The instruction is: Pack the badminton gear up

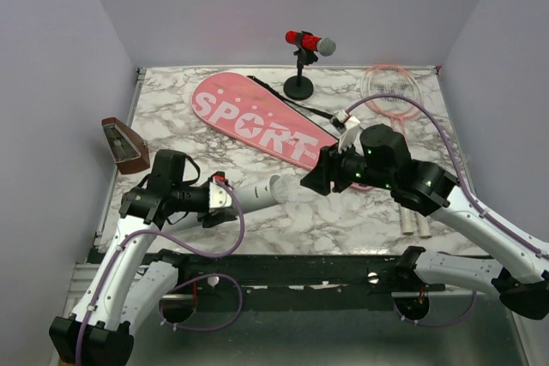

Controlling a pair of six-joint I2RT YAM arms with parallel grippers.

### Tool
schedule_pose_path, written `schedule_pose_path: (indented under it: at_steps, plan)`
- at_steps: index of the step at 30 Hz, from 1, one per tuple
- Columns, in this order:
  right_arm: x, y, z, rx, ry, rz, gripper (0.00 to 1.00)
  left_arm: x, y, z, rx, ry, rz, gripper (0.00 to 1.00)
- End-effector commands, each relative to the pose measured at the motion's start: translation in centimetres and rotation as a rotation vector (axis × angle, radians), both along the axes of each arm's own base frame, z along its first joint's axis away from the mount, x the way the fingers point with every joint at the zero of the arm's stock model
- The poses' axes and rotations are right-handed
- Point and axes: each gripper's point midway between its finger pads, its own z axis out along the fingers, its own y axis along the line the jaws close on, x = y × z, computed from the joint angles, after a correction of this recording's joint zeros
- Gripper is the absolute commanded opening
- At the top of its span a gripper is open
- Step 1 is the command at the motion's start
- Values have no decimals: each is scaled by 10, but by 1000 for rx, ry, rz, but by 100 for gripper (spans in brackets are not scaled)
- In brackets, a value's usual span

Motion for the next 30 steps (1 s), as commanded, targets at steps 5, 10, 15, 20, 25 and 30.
schedule_pose_path:
  at_steps: [5,10,15,20,25,30]
  plan:
    - [-4,20,-8,66,40,51,59,-5,-8,25,-66,-36,-44,52]
    - [-6,42,-18,118,93,106,58,-5,-9,25,-71,-33,-43,53]
    - [-6,58,-29,161,140,140,57,-6,-9,26,-70,-30,-42,53]
    - [-5,70,-29,193,163,167,54,-5,-10,25,-75,-27,-47,53]
    - [-6,79,-42,179,189,184,52,-5,-10,24,-79,-21,-44,53]
    - [-10,85,-53,160,201,196,52,-4,-10,23,-78,-21,-44,53]
